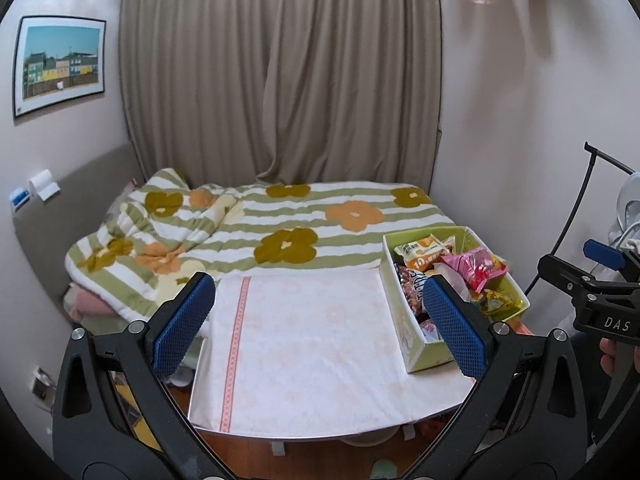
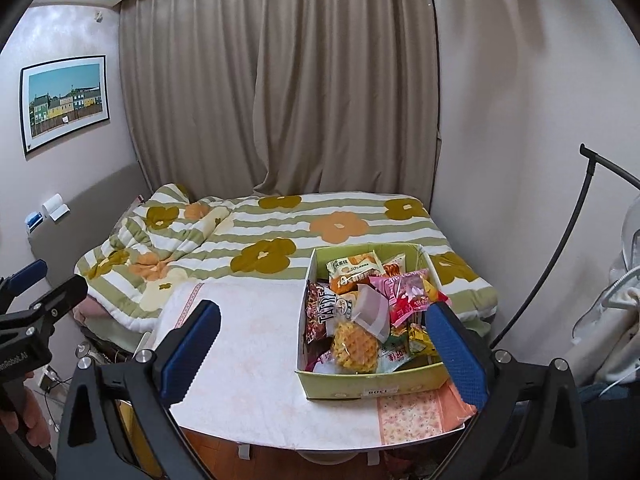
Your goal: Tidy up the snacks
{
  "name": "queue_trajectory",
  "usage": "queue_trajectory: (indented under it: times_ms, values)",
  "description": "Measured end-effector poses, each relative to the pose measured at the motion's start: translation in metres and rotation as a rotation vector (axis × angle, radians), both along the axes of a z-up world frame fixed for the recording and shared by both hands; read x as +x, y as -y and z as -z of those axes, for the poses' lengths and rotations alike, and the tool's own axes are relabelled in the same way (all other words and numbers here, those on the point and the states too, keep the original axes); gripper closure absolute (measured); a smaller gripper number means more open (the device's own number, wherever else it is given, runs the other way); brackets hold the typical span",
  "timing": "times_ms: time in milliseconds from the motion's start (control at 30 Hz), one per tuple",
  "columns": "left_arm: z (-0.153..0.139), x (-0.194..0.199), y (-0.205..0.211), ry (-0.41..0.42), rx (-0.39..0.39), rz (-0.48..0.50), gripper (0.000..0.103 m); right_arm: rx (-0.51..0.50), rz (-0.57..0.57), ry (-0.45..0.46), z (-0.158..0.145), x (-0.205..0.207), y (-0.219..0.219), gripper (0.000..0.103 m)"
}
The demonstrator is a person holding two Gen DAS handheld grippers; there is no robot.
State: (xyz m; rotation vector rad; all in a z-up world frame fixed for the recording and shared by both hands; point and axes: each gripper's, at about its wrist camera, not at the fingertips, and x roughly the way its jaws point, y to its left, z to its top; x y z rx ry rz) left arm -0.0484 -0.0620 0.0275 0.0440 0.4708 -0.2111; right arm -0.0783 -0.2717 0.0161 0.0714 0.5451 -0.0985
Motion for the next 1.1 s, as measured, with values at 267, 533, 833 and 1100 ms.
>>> queue_trajectory:
  times_ms: [267,533,833,1100]
  values:
    - [0.0012,-0.0029,-0.0014,0.001,-0.002,0.001,0.0,-0.001,0.001,0.003,0.0019,-0.0028,-0.0009,0.001]
    - [0.003,-0.0044,0.0006,-0.003,0.0,-0.006,0.0,-0.006,0.008,0.006,-0.0009,-0.0042,-0.001,0.001]
    - [0.0028,0.001,0.0022,-0.008,-0.001,-0.006,0.0,-0.01,0.021,0.005,-0.0031,0.0022,0.0003,0.001]
    - [0.0013,0.0031,0.0017,-0.006,-0.004,-0.005,0.0,-0.011,0.021,0.005,-0.0029,0.004,-0.0003,0.001]
